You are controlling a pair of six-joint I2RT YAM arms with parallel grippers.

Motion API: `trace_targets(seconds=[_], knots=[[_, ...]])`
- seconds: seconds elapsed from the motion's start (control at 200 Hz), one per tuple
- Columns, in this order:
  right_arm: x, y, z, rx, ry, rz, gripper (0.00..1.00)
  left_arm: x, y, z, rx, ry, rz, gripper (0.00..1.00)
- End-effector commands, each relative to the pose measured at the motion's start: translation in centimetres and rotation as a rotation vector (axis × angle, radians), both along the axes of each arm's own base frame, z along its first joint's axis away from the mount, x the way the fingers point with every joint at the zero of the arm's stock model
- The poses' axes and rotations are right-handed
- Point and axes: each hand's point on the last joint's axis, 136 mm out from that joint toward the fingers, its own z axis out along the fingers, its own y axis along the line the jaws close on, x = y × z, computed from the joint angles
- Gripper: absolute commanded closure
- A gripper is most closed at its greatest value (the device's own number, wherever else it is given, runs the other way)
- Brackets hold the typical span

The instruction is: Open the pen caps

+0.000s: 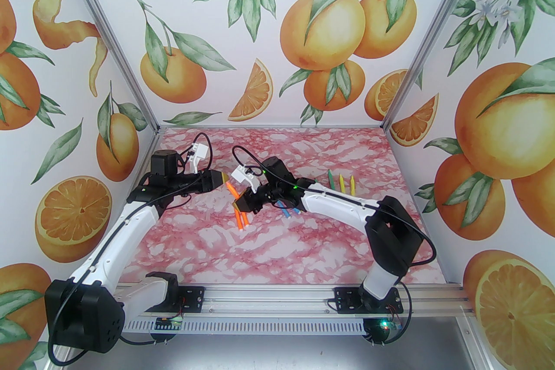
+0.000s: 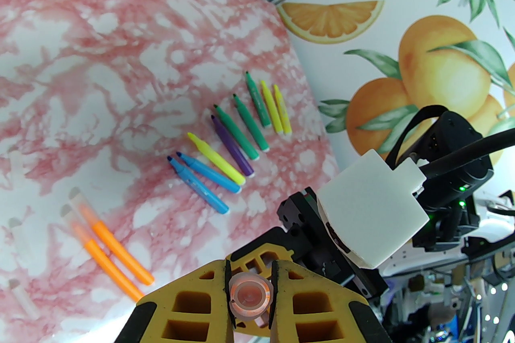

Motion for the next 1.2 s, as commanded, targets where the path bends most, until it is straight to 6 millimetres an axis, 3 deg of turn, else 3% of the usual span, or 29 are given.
trace_targets(seconds=[0.0,0.265,0.56,0.765,0.891,1.061,1.196], knots=[[-1.3,-0.8,-0.7,-0.012,0.023,0.007,1.00,1.8,1.2,1.0,0.025,-0.078,0.093,1.00],[-3.3,-3.1,-3.5,-0.056,0.033,0.017,1.00,3.7,2.8,1.9,-0.022,-0.074,0.199,1.00],[-4.8,-4.6,-3.7,-0.035,0.001,0.029,1.00,5.0,3.5,2.7,-0.094,-0.049,0.253,1.00],[-5.0,-5.1,-3.7,-0.033,-0.008,0.021,1.00,4.8,3.9,2.9,-0.078,-0.056,0.263,1.00],[-3.3,-5.9,-3.8,-0.085,-0.035,-0.068,1.00,3.7,5.6,0.2,0.110,0.002,0.303,1.00],[0.7,-8.6,-6.0,-0.322,-0.092,-0.285,1.00,2.3,8.0,-3.6,0.323,0.096,0.336,1.00],[2.4,-10.5,-8.0,-0.480,-0.094,-0.388,1.00,1.6,8.6,-6.1,0.401,0.170,0.317,1.00]])
